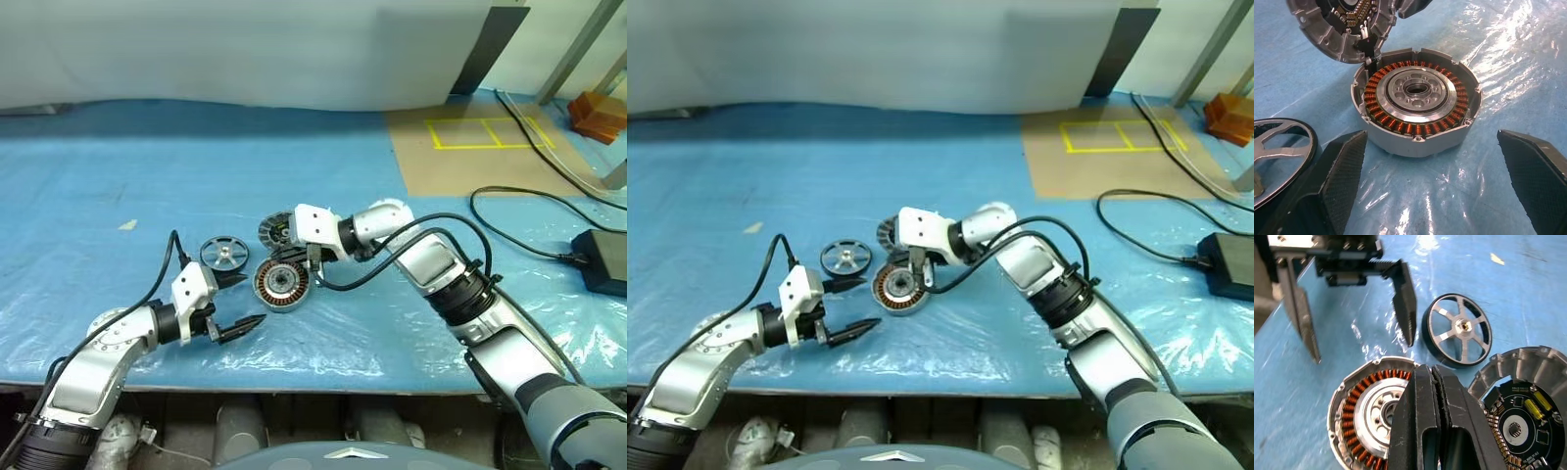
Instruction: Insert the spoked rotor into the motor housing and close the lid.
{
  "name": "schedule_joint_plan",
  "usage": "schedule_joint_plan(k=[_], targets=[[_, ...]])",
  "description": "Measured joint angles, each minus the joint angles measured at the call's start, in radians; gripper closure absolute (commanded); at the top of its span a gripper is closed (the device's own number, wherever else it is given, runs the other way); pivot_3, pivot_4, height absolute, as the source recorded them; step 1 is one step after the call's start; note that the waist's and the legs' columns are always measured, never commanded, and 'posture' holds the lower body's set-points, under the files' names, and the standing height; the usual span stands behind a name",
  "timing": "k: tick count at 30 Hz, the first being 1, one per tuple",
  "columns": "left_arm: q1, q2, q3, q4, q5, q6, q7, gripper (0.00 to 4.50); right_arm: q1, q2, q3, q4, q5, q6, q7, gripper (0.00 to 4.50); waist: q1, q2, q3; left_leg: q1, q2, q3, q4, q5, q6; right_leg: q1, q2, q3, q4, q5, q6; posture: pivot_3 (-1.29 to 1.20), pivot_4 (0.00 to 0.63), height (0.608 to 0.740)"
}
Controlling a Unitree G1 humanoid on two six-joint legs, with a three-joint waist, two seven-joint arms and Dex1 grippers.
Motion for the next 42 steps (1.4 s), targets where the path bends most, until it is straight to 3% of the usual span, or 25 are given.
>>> schedule_joint_plan(k=[16,23,31,42], targets=[[0.016,-0.022,-0.004,-0.011,0.001,0.000,0.026,0.00,-0.046,0.011,0.039,0.147,-0.127,-0.289,0.119,4.47,-0.005,-0.001,0.000,0.000,0.000,0.000,0.002,0.000,0.000,0.000,0.000,0.000,0.001,0.000,0.000,0.00,0.150,0.740],[0.022,-0.025,-0.006,-0.023,0.002,0.000,0.041,0.00,-0.048,0.079,0.041,0.178,-0.134,-0.275,0.130,4.47,-0.005,-0.001,0.000,0.000,0.001,0.000,0.002,0.000,0.000,0.000,0.000,0.000,0.002,0.000,-0.001,0.00,0.150,0.740],[0.026,-0.027,-0.012,-0.028,0.002,0.001,0.044,0.00,-0.010,0.085,0.064,0.252,-0.169,-0.305,0.109,4.47,-0.005,-0.002,0.000,0.001,0.001,0.000,0.004,0.000,0.001,0.001,0.000,0.001,0.003,-0.002,-0.004,0.00,0.150,0.740],[0.017,-0.038,-0.029,-0.028,0.002,0.001,0.046,0.00,-0.004,0.127,-0.041,0.117,0.005,-0.068,0.173,4.47,-0.004,-0.002,0.000,0.000,0.001,0.000,0.005,0.000,0.001,0.001,0.000,0.000,0.002,-0.001,-0.003,0.00,0.150,0.740]])
